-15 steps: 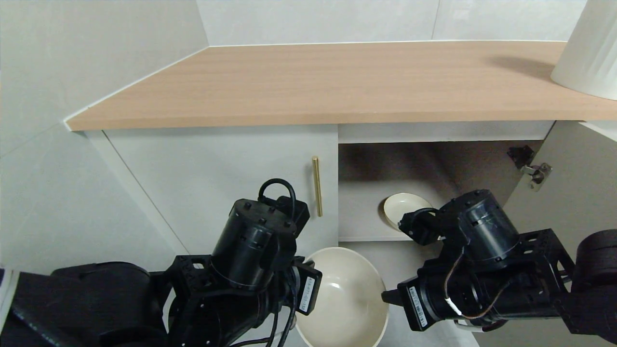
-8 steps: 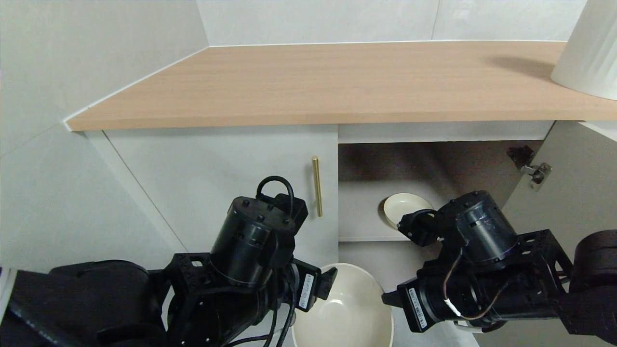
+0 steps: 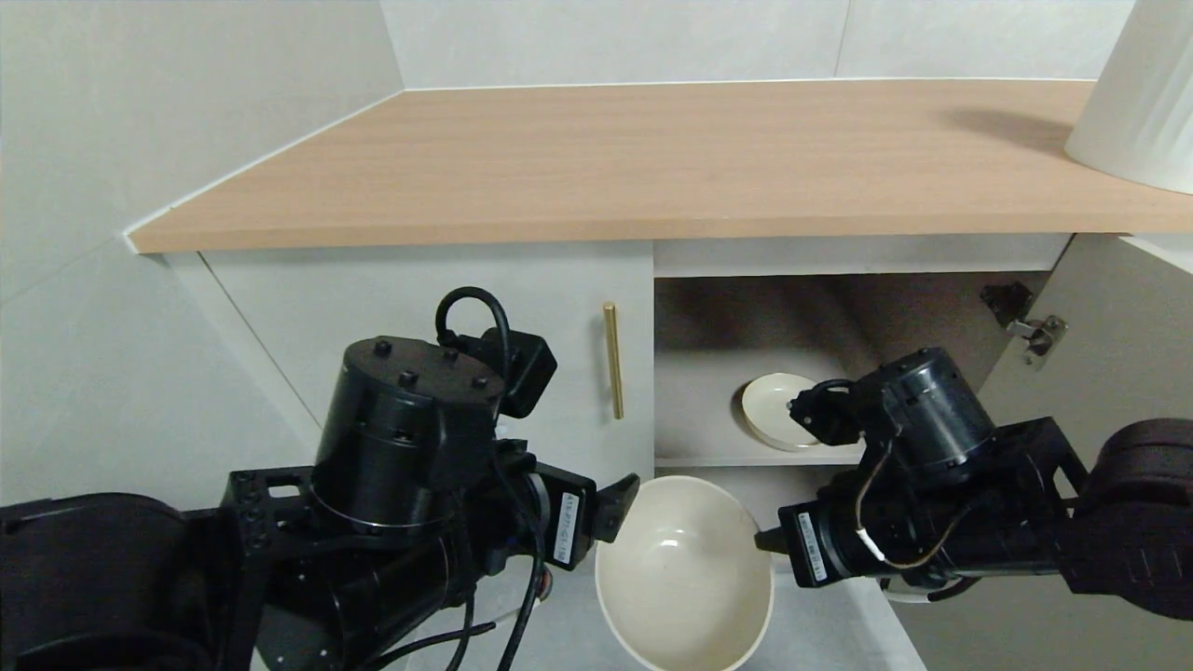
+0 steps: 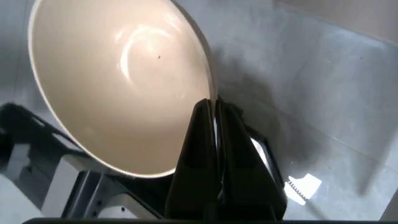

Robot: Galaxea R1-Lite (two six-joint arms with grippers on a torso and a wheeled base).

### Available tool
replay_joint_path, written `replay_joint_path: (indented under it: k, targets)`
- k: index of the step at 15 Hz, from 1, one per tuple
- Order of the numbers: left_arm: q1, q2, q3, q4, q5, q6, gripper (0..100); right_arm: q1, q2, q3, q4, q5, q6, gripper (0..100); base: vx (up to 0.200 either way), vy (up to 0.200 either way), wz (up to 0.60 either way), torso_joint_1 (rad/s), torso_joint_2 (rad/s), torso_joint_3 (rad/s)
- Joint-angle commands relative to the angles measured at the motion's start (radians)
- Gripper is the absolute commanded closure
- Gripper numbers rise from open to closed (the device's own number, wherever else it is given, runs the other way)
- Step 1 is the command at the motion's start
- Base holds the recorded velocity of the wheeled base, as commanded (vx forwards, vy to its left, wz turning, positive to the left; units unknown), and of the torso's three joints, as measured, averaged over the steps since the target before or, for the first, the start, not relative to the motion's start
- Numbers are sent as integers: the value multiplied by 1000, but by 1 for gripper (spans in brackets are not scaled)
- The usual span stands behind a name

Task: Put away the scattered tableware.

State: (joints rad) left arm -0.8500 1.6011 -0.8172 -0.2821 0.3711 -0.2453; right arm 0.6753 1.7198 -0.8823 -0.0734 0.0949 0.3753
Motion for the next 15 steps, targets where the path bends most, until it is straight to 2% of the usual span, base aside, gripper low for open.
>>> replay_joint_path:
  k: [1,5,8,10,15]
  targets:
    - [8,-26,0,0,0,0,0,-54,-5,-4,1,-15,19,100,0,0,0,0,0,0]
    - [9,-27,-2,0,0,0,0,-206,-11,-26,-3,-27,39,100,0,0,0,0,0,0]
    - [17,-36,-2,1,0,0,0,-237,9,-35,-11,-29,53,100,0,0,0,0,0,0]
    - [17,-33,-3,1,-1,0,0,-287,41,-52,-80,-34,83,100,0,0,0,0,0,0]
    - [17,-29,-2,1,-1,0,0,-323,66,-32,-183,-34,132,100,0,0,0,0,0,0]
